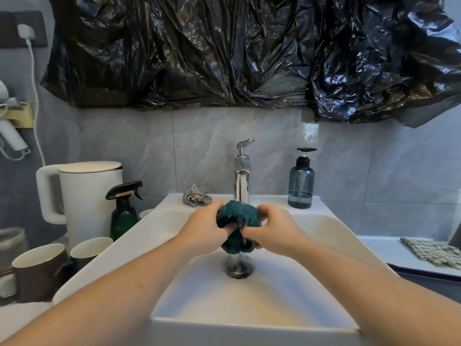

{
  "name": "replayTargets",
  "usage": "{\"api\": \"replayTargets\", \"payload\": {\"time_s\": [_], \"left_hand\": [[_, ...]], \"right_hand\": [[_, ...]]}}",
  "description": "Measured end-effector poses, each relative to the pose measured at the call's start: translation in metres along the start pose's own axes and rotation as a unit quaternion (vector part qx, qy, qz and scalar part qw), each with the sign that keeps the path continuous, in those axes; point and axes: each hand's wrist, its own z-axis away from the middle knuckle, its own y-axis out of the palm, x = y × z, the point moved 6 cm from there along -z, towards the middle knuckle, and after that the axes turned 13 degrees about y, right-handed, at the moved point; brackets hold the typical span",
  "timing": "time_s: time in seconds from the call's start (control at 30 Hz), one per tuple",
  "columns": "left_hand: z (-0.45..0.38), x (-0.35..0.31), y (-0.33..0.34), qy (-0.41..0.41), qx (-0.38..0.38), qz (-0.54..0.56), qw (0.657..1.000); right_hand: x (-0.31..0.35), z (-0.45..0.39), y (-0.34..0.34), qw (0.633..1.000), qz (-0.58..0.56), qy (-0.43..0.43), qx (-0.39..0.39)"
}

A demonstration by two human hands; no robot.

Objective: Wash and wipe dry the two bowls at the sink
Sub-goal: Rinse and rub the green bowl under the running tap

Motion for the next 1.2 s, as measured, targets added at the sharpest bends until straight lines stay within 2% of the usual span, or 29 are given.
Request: {"api": "replayTargets", "payload": {"time_s": [0.13,0.2,0.33,0.43,0.57,0.77,0.97,1.2], "left_hand": [[-0.002,-0.008,-0.003,0.042,-0.017,-0.022,0.999],[-0.003,-0.007,-0.004,0.037,-0.025,-0.011,0.999],[-0.003,0.001,-0.009,0.003,-0.055,-0.003,0.999],[-0.003,0.004,-0.007,-0.023,-0.048,0.069,0.996],[0.001,-0.001,0.006,-0.078,-0.003,0.172,0.982],[0.003,-0.008,0.009,-0.070,0.032,0.220,0.973],[0.004,-0.012,0.002,-0.071,0.009,0.253,0.965],[0.005,-0.013,0.000,-0.084,-0.004,0.226,0.971]], "right_hand": [[0.006,0.003,0.002,0.997,0.058,-0.035,-0.033],[0.007,0.004,0.001,0.997,0.055,-0.039,-0.032],[0.001,0.001,0.001,0.999,0.020,0.004,0.027],[-0.002,0.001,0.005,0.997,0.016,0.031,0.071],[-0.003,0.000,0.002,0.997,-0.010,0.061,0.055],[-0.008,-0.003,0.001,0.994,-0.041,0.091,0.033],[-0.009,-0.006,0.003,0.990,-0.089,0.101,0.033],[-0.012,-0.007,0.002,0.987,-0.107,0.121,0.028]]}}
